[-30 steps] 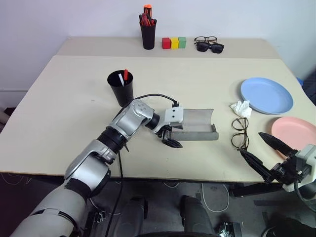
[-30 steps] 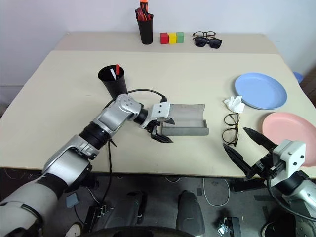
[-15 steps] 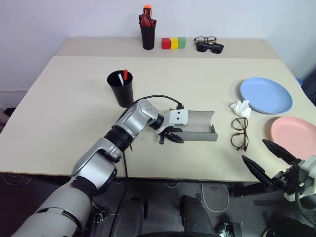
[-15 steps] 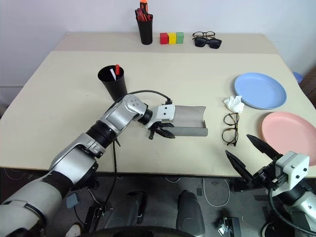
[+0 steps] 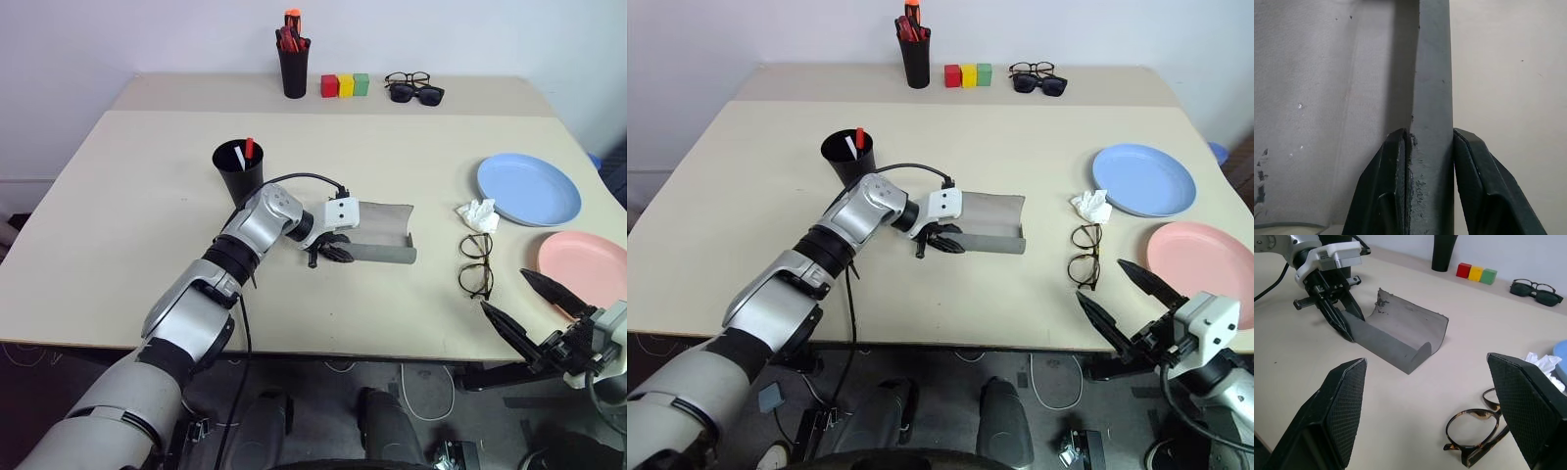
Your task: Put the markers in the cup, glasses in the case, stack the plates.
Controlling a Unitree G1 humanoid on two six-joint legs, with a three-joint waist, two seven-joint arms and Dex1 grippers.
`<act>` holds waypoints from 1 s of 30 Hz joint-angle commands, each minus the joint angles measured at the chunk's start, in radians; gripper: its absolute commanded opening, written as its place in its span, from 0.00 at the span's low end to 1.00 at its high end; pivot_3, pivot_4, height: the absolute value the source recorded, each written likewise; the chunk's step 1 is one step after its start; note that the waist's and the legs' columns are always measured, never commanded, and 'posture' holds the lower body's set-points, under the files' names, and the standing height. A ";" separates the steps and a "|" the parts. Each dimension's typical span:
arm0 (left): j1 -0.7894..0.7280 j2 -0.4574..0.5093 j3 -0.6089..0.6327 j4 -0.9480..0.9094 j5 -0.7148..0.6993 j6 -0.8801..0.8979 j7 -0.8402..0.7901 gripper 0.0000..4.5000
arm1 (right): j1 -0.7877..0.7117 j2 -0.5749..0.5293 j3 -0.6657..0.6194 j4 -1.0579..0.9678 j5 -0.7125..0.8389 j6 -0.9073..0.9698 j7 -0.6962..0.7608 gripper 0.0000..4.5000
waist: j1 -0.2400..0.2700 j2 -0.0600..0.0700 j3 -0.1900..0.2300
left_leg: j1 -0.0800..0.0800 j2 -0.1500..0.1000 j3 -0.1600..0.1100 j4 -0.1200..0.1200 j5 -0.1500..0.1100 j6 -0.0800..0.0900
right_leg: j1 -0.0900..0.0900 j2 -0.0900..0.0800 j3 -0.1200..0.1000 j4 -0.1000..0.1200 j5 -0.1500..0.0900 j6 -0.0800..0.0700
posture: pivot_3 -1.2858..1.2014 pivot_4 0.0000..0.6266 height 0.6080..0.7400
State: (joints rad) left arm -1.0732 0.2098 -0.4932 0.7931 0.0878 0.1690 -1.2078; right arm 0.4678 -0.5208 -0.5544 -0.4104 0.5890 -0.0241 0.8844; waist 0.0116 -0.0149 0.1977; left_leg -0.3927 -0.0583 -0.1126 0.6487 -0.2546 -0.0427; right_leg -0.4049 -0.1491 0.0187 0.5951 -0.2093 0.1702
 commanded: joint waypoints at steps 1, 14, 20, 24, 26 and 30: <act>-0.024 -0.003 0.028 -0.007 0.009 -0.015 -0.003 0.04 | 0.003 -0.011 -0.004 -0.043 0.006 0.007 -0.014 0.89 | 0.001 0.000 0.000 | 0.000 0.000 0.000 0.000 0.000 0.000 | 0.000 0.000 0.000 0.000 0.000 0.000 | 0.52 0.24 0.99; -0.057 -0.011 0.057 0.048 0.023 -0.047 -0.007 0.01 | 0.013 -0.012 -0.006 -0.080 0.010 0.033 -0.038 0.89 | 0.000 0.000 0.000 | 0.000 0.000 0.000 0.000 0.000 0.000 | 0.000 0.000 0.000 0.000 0.000 0.000 | 0.52 0.24 0.99; -0.103 -0.003 0.086 0.084 0.010 -0.045 -0.044 0.01 | 0.015 -0.013 -0.006 -0.081 0.010 0.036 -0.039 0.89 | 0.000 0.000 0.000 | 0.000 0.000 0.000 0.000 0.000 0.000 | 0.000 0.000 0.000 0.000 0.000 0.000 | 0.52 0.24 0.99; -0.093 0.009 0.081 0.071 0.013 -0.072 -0.085 0.01 | 0.021 -0.011 -0.001 -0.077 0.010 0.040 -0.037 0.89 | 0.000 0.000 0.000 | 0.000 0.000 0.000 0.000 0.000 0.000 | 0.000 0.000 0.000 0.000 0.000 0.001 | 0.52 0.24 0.99; -0.073 0.013 0.074 0.036 0.009 -0.055 -0.120 0.01 | 0.024 -0.015 0.003 -0.075 0.007 0.052 -0.040 0.89 | 0.000 0.000 0.000 | 0.000 0.000 0.000 0.000 0.000 0.000 | 0.000 0.000 0.000 0.000 0.000 0.001 | 0.52 0.24 0.99; 0.018 0.028 0.049 -0.147 0.000 0.052 -0.175 0.01 | 0.027 -0.022 0.007 -0.072 0.002 0.084 -0.057 0.89 | -0.001 0.000 0.000 | 0.000 0.000 0.000 0.000 0.000 0.000 | 0.000 0.000 0.000 0.000 0.000 0.000 | 0.52 0.24 0.99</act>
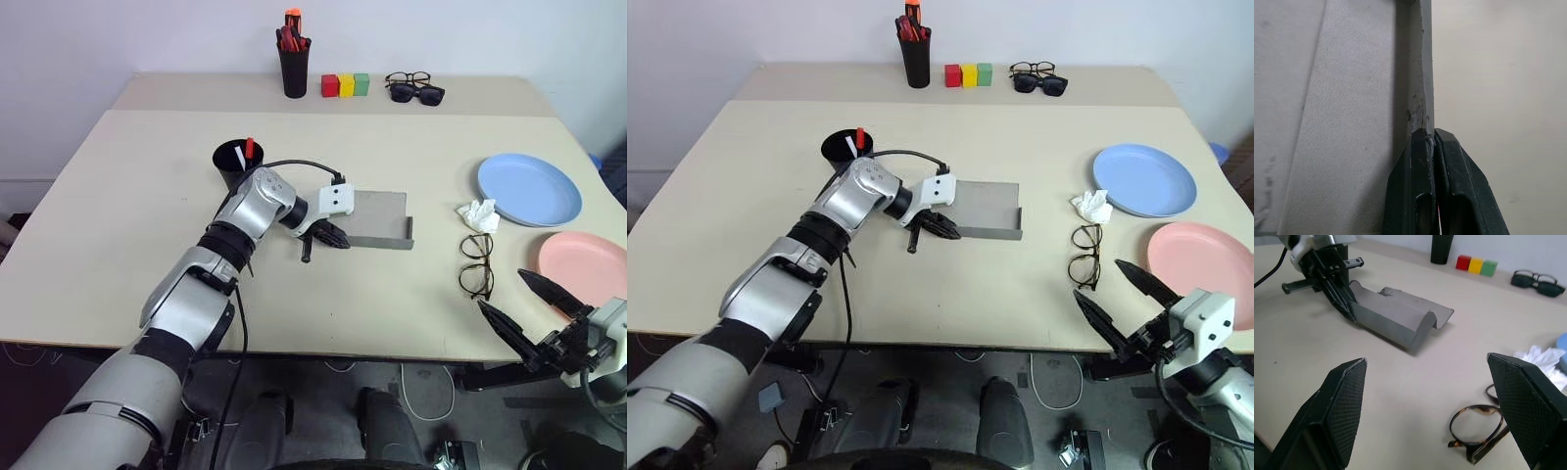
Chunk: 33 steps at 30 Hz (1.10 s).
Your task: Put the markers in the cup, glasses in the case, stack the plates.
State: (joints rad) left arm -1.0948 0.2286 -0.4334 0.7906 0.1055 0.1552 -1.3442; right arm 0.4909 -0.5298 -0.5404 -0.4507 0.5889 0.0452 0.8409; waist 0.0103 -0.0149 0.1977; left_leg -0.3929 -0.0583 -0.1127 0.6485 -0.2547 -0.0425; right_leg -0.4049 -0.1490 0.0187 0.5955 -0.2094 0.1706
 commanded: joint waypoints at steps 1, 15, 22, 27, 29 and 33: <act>0.061 0.012 -0.018 -0.191 -0.013 0.108 -0.039 0.01 | 0.004 -0.014 -0.006 -0.031 0.003 0.022 -0.017 0.89 | 0.000 0.000 0.000 | 0.000 0.000 0.000 0.000 0.000 0.000 | 0.000 0.000 0.000 0.000 0.000 0.000 | 0.52 0.24 0.99; 0.191 0.053 -0.083 -0.654 -0.035 0.570 0.011 0.01 | 0.019 -0.004 -0.011 0.000 -0.004 0.027 -0.004 0.89 | -0.002 0.001 0.000 | 0.001 0.000 0.000 0.000 0.000 0.000 | 0.000 0.000 0.000 0.001 -0.001 -0.002 | 0.52 0.24 0.99; 0.207 0.071 -0.113 -0.691 -0.059 0.611 0.039 0.01 | -0.023 -0.018 0.013 -0.007 -0.001 0.077 -0.038 0.89 | -0.001 0.001 0.000 | 0.001 0.000 0.000 0.000 0.000 0.000 | 0.000 0.000 0.000 0.001 -0.002 -0.004 | 0.52 0.24 0.99; 0.206 0.062 -0.132 -0.682 -0.074 0.612 0.061 0.01 | -0.044 -0.037 0.005 -0.021 0.010 0.130 -0.061 0.89 | 0.001 0.001 0.000 | 0.001 0.000 0.000 0.000 0.000 0.000 | 0.000 0.000 0.000 0.001 -0.001 -0.004 | 0.52 0.24 0.99; 0.205 0.051 -0.141 -0.674 -0.078 0.607 0.072 0.01 | -0.046 -0.042 0.000 -0.028 0.014 0.143 -0.068 0.89 | 0.002 0.001 0.000 | 0.001 0.000 0.000 0.000 0.000 0.000 | 0.000 0.000 0.000 0.001 -0.001 -0.005 | 0.52 0.24 0.99; 0.200 0.032 -0.152 -0.660 -0.088 0.602 0.091 0.01 | -0.043 -0.045 -0.008 -0.039 0.016 0.156 -0.078 0.89 | 0.002 0.001 0.000 | 0.000 0.000 0.000 0.000 0.000 0.000 | 0.000 0.000 0.000 0.000 -0.001 -0.005 | 0.52 0.24 0.99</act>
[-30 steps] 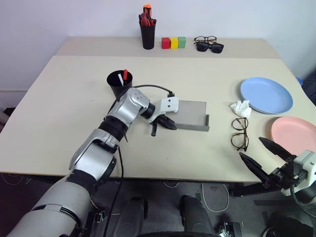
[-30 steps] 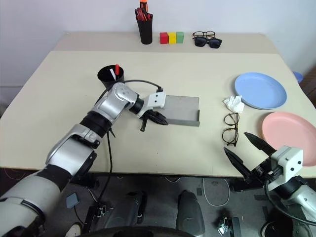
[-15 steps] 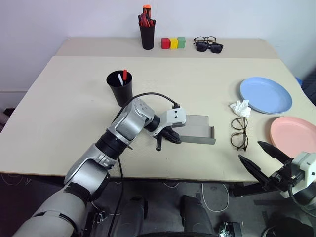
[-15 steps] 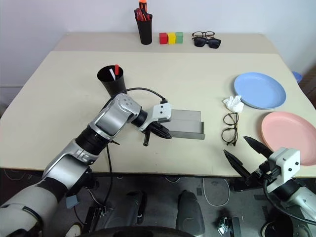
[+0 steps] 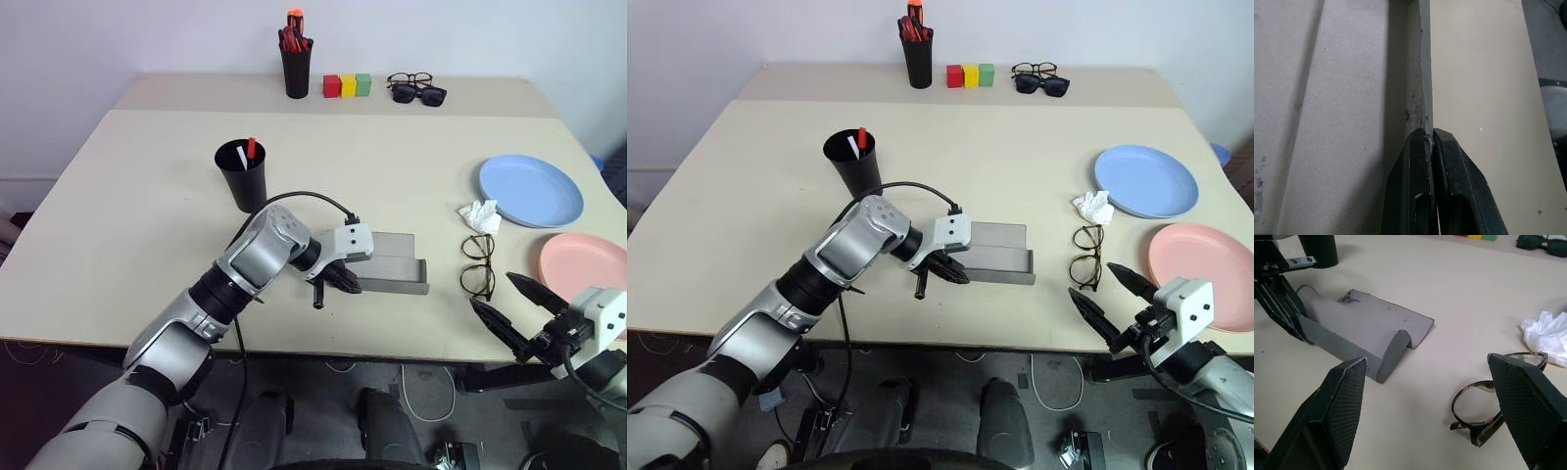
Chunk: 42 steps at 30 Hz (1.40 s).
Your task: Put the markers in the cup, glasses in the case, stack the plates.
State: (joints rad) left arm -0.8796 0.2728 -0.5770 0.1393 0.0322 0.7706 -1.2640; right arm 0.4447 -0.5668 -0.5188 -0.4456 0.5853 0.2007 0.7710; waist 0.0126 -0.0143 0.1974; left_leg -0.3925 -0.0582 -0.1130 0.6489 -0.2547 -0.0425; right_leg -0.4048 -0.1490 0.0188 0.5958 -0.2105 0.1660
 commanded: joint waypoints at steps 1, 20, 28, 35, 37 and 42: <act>-0.017 -0.016 -0.011 -0.006 -0.015 -0.014 0.015 0.01 | 0.005 -0.009 -0.032 -0.048 0.020 0.003 -0.009 0.89 | 0.000 0.000 0.000 | 0.000 0.000 0.000 0.000 0.000 0.000 | 0.000 0.000 0.000 0.000 0.000 0.001 | 0.52 0.24 0.99; -0.020 -0.007 0.017 -0.046 -0.044 -0.055 0.072 0.76 | -0.085 -0.077 -0.090 -0.016 0.143 0.212 -0.087 0.89 | -0.002 0.000 0.000 | 0.000 0.000 0.000 0.001 0.000 0.000 | 0.000 0.000 0.000 0.000 0.000 0.000 | 0.52 0.24 0.99; 0.074 0.029 0.214 -0.204 -0.165 -0.221 0.136 0.76 | -0.227 -0.218 -0.110 0.175 0.263 0.472 -0.075 0.89 | -0.003 0.001 0.000 | 0.000 0.000 0.000 0.000 0.000 0.000 | 0.000 0.000 0.000 -0.001 0.002 -0.004 | 0.52 0.24 0.99; 0.274 0.119 0.439 -0.336 -0.370 -0.312 0.118 0.76 | -0.423 -0.314 -0.034 0.451 0.258 0.607 0.014 0.89 | -0.007 0.002 -0.001 | 0.001 0.001 0.001 0.000 0.000 0.000 | 0.000 0.000 0.000 0.000 0.003 -0.005 | 0.52 0.24 0.99; 0.349 0.158 0.470 -0.365 -0.401 -0.367 0.090 0.76 | -0.482 -0.326 0.005 0.530 0.243 0.631 0.044 0.89 | -0.010 0.002 -0.001 | 0.001 0.001 0.001 0.001 0.000 0.000 | 0.001 0.000 0.000 0.000 0.003 -0.005 | 0.52 0.24 0.99; 0.455 0.247 0.501 -0.400 -0.484 -0.352 0.030 0.76 | -0.578 -0.338 0.082 0.665 0.191 0.645 0.115 0.89 | -0.008 0.002 -0.001 | 0.001 0.000 0.001 0.001 0.000 0.000 | 0.000 0.000 0.000 0.000 0.003 -0.005 | 0.52 0.24 0.99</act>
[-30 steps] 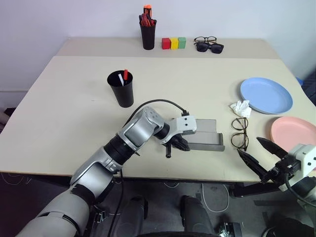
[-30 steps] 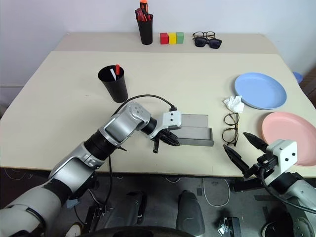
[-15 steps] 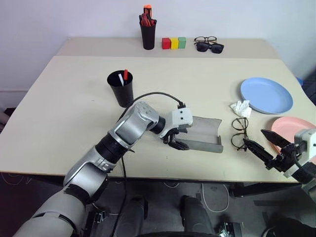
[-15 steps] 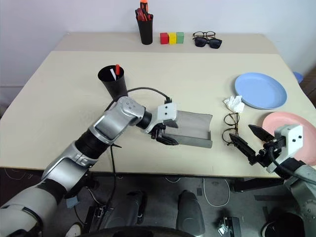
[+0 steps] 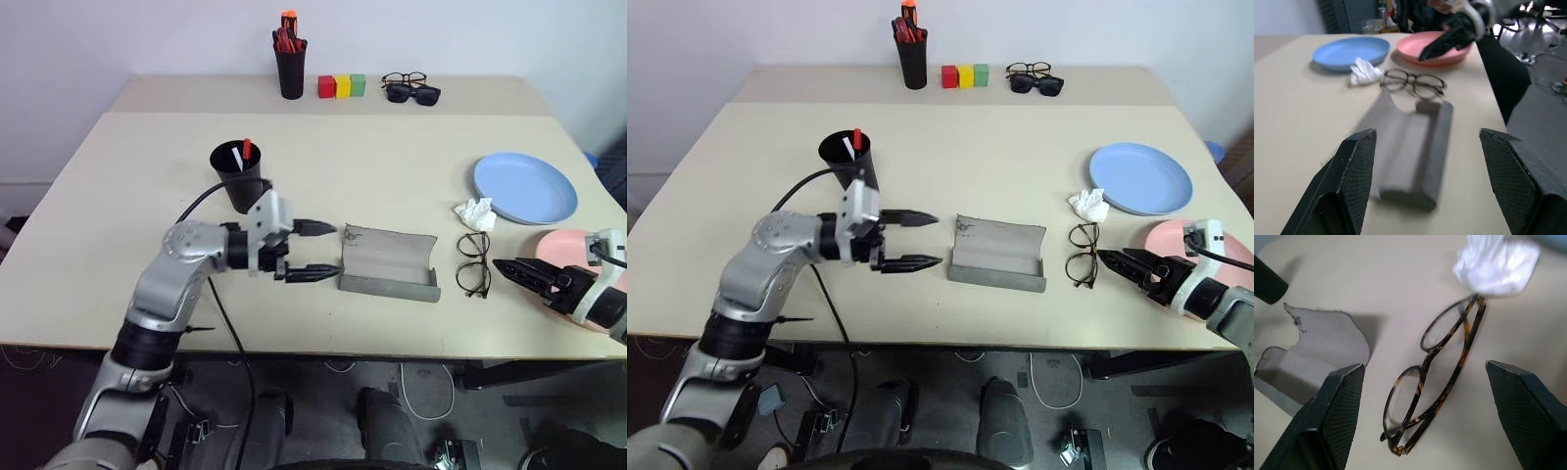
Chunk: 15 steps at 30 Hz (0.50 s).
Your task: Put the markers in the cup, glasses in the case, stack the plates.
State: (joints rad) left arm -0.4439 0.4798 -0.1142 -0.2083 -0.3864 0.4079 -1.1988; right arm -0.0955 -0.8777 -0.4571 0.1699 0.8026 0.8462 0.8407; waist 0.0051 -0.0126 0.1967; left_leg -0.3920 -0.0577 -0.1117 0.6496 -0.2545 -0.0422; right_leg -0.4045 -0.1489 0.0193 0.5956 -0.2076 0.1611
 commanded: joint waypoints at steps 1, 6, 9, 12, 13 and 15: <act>0.027 0.054 0.035 -0.059 -0.073 0.008 -0.043 0.76 | -0.049 -0.029 0.032 0.069 -0.038 -0.004 0.058 0.89 | 0.000 0.000 0.000 | 0.000 0.000 0.000 0.000 0.000 0.000 | 0.000 0.000 0.000 0.000 0.000 0.000 | 0.52 0.24 0.99; 0.020 0.084 0.035 -0.071 -0.090 -0.004 -0.029 0.76 | -0.125 -0.012 0.091 0.159 -0.103 -0.041 0.100 0.89 | -0.001 0.000 0.000 | 0.000 0.000 0.000 0.000 0.000 0.000 | 0.000 0.000 0.000 0.000 0.000 0.000 | 0.52 0.24 0.99; 0.020 0.083 0.032 -0.080 -0.092 -0.011 -0.013 0.76 | -0.163 0.001 0.121 0.216 -0.138 -0.067 0.118 0.89 | -0.005 0.000 0.000 | 0.001 0.000 0.000 0.000 0.000 0.000 | 0.000 0.000 0.000 0.000 0.000 0.000 | 0.52 0.24 0.99; 0.026 0.085 0.029 -0.095 -0.101 -0.001 0.001 0.76 | -0.202 0.009 0.134 0.261 -0.157 -0.079 0.134 0.89 | -0.017 0.000 0.000 | 0.001 0.000 0.000 0.000 0.000 0.000 | 0.000 0.000 0.000 0.000 0.002 0.003 | 0.52 0.24 0.99; 0.029 0.088 0.028 -0.097 -0.100 -0.003 0.003 0.76 | -0.215 0.011 0.137 0.272 -0.161 -0.079 0.140 0.89 | -0.018 0.000 0.000 | 0.000 0.000 0.000 0.000 0.000 0.000 | 0.000 0.000 0.000 0.000 0.002 0.003 | 0.52 0.24 0.99; 0.037 0.095 0.027 -0.101 -0.097 -0.009 0.006 0.76 | -0.234 0.012 0.143 0.283 -0.170 -0.077 0.154 0.89 | -0.022 0.000 0.000 | 0.000 0.000 0.000 0.000 0.000 0.000 | 0.000 0.000 0.000 0.000 0.002 0.003 | 0.52 0.24 0.99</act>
State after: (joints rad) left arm -0.4060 0.5651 -0.0965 -0.2770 -0.4670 0.4115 -1.1952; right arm -0.3117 -0.8650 -0.3124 0.4474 0.6395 0.7788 0.9814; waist -0.0165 -0.0124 0.1967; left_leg -0.3914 -0.0577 -0.1117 0.6494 -0.2545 -0.0423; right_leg -0.4043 -0.1486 0.0193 0.5960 -0.2057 0.1645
